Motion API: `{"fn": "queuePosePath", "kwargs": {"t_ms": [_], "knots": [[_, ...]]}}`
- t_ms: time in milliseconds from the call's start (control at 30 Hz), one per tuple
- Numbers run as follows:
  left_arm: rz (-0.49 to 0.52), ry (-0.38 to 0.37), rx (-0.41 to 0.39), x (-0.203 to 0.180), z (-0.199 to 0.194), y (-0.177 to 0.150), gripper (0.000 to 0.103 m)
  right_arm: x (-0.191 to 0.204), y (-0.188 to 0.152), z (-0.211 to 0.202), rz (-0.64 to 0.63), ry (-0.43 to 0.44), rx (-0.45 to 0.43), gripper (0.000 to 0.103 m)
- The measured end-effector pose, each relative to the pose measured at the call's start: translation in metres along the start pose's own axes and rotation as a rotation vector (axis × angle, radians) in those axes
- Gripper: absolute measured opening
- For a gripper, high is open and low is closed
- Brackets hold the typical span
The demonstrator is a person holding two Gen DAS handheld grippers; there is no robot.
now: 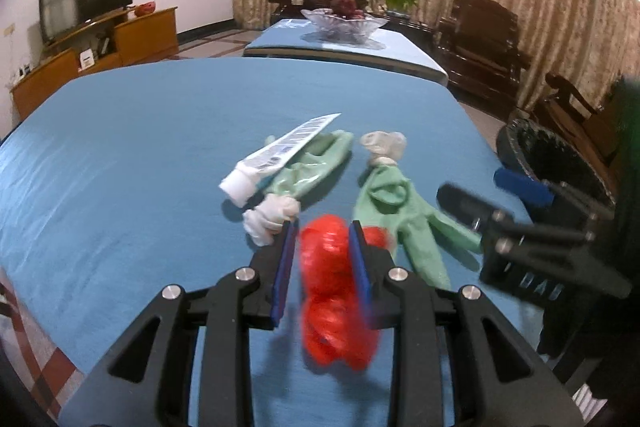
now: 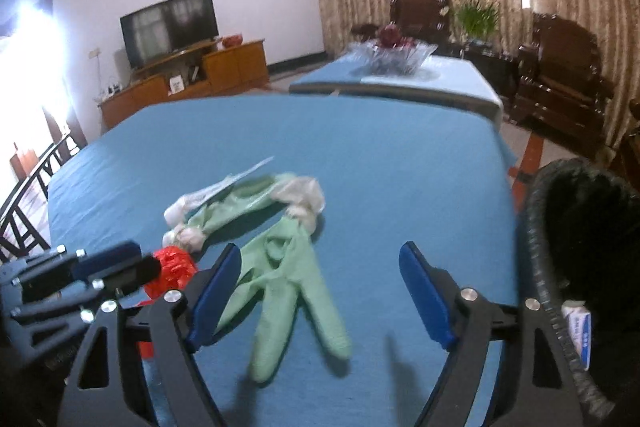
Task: Collect trash
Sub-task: 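Grasp the green cloth with white tissue using the right tool while the left tool holds the red bag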
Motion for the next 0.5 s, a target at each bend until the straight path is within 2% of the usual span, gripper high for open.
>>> {"fn": "queuePosePath", "kwargs": {"t_ms": [133, 233, 267, 367, 500], "knots": [[-0.012, 0.011, -0.001, 0.009, 0.004, -0.002, 0.027, 0.005, -0.013, 0.011, -0.02, -0.004, 0.049, 0.073], [-0.024, -0.002, 0.003, 0.012, 0.006, -0.005, 0.027, 0.008, -0.019, 0.016, -0.012, 0.002, 0.086, 0.066], [-0.025, -0.004, 0.001, 0.013, 0.006, -0.005, 0.028, 0.009, -0.022, 0.018, -0.013, 0.005, 0.106, 0.061], [-0.034, -0.013, -0.001, 0.013, 0.006, -0.005, 0.033, 0.017, -0.031, 0.024, -0.02, 0.048, 0.164, 0.036], [-0.04, -0.018, 0.004, 0.012, 0.005, -0.006, 0.042, 0.019, -0.031, 0.019, -0.024, 0.061, 0.155, 0.01]]}}
Point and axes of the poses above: each gripper's, at about its wrist camera, not at the fingertips, and z roughly the way its jaws point, x to its left, y to its top, the point moved 6 cm from there along z, roughly the way its jaws point, and after that the axes turned 15 degrees about -x, right-handed, at the moved point
